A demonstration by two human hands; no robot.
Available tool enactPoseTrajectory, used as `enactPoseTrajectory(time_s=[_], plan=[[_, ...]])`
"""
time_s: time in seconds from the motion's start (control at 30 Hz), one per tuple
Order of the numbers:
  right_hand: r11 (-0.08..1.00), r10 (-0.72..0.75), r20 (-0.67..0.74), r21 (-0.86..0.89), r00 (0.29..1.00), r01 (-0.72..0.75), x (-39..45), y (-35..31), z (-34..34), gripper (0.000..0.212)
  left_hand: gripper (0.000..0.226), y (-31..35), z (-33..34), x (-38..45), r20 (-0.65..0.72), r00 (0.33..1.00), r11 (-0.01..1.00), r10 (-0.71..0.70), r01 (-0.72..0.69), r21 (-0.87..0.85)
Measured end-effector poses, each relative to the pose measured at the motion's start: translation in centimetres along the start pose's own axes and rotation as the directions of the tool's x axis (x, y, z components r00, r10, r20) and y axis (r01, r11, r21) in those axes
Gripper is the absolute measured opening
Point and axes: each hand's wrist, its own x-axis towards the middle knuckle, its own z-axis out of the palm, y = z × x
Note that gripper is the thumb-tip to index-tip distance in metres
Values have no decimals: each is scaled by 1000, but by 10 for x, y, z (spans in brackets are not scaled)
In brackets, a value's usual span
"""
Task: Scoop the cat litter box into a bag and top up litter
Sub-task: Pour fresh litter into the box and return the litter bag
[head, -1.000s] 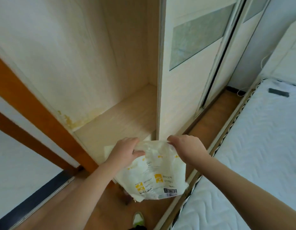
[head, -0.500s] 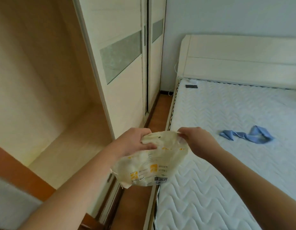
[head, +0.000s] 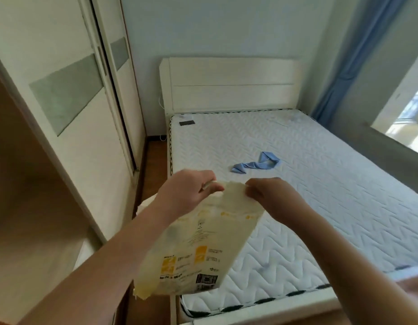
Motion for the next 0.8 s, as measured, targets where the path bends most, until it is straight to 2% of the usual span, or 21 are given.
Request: enactPoseTrajectory(time_s=[0.07,0.17,0.33,0.5,0.6,0.8], plan=[[1000,0,32,1,999,0,-22,9,-13,18,65,20,15,10,-8,997,997,79,-79,5],[1000,16,41,-1,999,-16,-54,26,-26,19,64,54,39,25,3,987,987,158,-158,-19],[981,150,-70,132,986,-139,-119,74,-36,9,58,125,81,53,57,963,964,265,-262,-48],[941,325,-164,152,931,-301,-193,137,-49,28,49,216,124,75,109,906,912,409,-409,-21],[917,387,-200,183,900,-354,-239,176,-61,20,59,269,156,88,100,879,884,467,-464,-49],[883,457,-275,253,846,-395,-317,251,-93,7,58,370,215,118,104,842,848,529,-522,-88]])
